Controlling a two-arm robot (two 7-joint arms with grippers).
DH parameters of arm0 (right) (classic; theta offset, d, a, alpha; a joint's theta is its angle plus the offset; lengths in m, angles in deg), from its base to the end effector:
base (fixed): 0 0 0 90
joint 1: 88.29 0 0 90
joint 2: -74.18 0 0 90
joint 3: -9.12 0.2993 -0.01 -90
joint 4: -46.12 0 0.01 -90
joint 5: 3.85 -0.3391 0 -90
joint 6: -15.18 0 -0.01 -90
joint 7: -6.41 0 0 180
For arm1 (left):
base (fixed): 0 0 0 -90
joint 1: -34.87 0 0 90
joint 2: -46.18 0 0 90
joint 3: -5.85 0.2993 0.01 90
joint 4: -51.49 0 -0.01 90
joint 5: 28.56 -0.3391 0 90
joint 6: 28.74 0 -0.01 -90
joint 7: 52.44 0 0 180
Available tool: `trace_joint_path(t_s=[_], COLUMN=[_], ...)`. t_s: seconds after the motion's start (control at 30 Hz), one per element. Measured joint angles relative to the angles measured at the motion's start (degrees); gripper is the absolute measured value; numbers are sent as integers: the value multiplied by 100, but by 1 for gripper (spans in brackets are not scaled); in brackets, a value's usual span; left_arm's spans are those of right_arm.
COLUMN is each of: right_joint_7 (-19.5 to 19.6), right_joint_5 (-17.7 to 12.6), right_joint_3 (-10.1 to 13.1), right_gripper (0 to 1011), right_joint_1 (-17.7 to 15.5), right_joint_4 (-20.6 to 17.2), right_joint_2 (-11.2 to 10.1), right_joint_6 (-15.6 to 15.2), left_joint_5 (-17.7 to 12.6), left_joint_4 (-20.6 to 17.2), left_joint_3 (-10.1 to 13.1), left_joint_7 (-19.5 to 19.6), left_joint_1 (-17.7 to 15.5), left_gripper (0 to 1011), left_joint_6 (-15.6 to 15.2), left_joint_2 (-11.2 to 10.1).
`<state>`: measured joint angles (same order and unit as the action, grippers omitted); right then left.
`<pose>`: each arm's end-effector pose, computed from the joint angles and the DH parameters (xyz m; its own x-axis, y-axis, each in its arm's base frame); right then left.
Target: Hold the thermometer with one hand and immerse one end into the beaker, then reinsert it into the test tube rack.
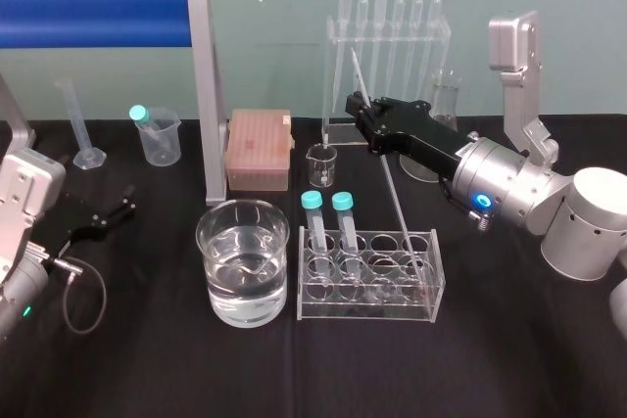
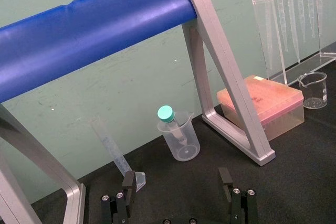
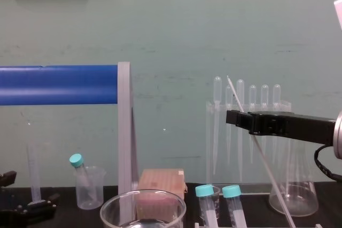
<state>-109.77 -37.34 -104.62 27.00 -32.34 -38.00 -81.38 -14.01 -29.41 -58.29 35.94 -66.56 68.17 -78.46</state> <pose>0.4623 -0.0125 -0.2296 0.6862 -0.7226 -0.0834 0.7254 0.6884 0.0042 0.3882 0.0799 -0.3156 0.2923 0.8803 0.3736 -0.9553 0.2873 0.0702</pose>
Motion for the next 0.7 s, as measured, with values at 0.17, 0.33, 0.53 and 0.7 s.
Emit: trace_joint_path(t_s=[0.17, 0.33, 0.53, 0.7], right_joint_7=[0, 0, 0, -6], right_joint_5=[0, 0, 0, -37], right_joint_3=[0, 0, 0, 25], right_gripper=[56, 56, 56, 56], right_joint_1=[0, 0, 0, -19], right_joint_4=[0, 0, 0, -35], right_joint_2=[0, 0, 0, -7], right_joint_6=[0, 0, -1, 31], left_joint_5=[0, 0, 0, 0], left_joint_4=[0, 0, 0, 0], left_joint_3=[0, 0, 0, 0], left_joint_7=[0, 0, 0, 0], left_joint_1=[0, 0, 0, 0], left_gripper=[1008, 1008, 1008, 1008], left_joint_6=[0, 0, 0, 0], left_joint_2=[0, 0, 0, 0])
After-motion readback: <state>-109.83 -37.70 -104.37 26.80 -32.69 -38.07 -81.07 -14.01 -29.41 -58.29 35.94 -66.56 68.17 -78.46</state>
